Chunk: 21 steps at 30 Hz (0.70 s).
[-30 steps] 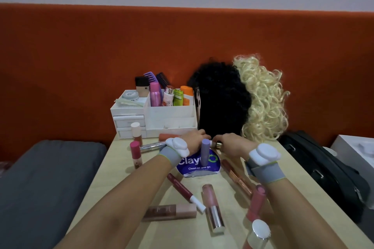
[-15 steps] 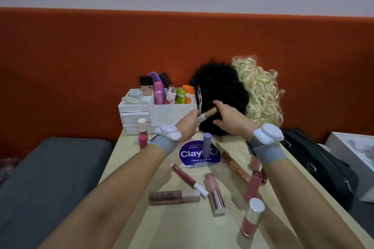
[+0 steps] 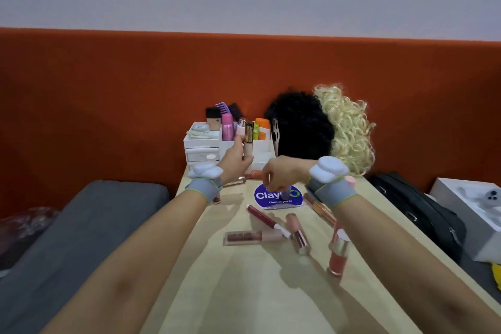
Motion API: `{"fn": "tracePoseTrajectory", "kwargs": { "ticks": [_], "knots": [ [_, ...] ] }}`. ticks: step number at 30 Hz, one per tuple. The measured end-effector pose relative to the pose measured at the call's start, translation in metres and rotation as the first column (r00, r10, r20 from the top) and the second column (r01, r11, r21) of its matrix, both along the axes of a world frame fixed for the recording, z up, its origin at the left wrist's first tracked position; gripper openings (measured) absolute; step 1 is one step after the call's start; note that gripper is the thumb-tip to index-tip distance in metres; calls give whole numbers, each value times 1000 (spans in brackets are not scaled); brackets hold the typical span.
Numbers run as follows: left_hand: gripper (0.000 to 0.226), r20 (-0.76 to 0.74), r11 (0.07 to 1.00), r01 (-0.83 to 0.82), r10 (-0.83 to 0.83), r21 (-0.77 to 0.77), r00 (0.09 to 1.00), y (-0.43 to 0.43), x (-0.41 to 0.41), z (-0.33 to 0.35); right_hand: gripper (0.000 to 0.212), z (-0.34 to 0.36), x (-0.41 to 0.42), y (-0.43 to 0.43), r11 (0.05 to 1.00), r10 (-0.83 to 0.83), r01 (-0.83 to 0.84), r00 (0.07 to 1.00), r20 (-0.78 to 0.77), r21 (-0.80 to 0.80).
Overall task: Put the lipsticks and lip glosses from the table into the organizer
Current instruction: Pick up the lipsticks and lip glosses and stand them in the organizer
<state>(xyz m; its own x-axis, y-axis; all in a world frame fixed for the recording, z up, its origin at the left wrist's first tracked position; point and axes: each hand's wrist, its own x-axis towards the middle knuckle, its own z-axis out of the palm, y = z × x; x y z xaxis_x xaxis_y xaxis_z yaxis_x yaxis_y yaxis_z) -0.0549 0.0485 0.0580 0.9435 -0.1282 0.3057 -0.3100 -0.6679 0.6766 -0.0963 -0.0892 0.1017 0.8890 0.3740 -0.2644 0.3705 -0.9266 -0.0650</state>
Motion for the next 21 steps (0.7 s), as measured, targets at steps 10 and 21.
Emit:
{"fn": "tracePoseTrajectory", "kwargs": {
  "ticks": [10,21],
  "knots": [
    [31,36,1000,-10,10,6,999,32,-12,13,24,-49,-11,37,889,-7,-38,995,-98,-456],
    [32,44,991,21,-15,-130,999,56,42,34,23,-8,56,59,994,-109,111,990,-85,16]
  ]
}}
